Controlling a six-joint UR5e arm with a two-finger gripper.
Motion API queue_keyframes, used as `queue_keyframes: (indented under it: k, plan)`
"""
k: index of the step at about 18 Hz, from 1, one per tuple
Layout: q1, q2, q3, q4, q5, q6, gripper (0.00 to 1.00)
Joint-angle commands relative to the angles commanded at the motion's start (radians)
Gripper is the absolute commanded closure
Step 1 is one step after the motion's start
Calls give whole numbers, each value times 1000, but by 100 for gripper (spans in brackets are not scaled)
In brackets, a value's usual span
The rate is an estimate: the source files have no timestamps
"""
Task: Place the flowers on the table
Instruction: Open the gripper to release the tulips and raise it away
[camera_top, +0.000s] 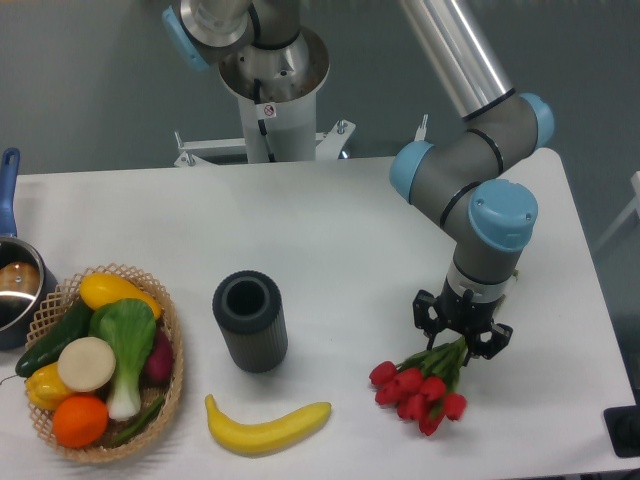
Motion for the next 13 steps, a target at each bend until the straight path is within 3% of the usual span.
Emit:
queue_keyframes:
  k: [3,8,11,13]
  plan:
    - [18,71,-2,2,57,-2,0]
    - [130,127,6,28,62,44,0]
    - [164,161,0,-1,65,197,0]
    - [193,181,-3,-64,65,277,0]
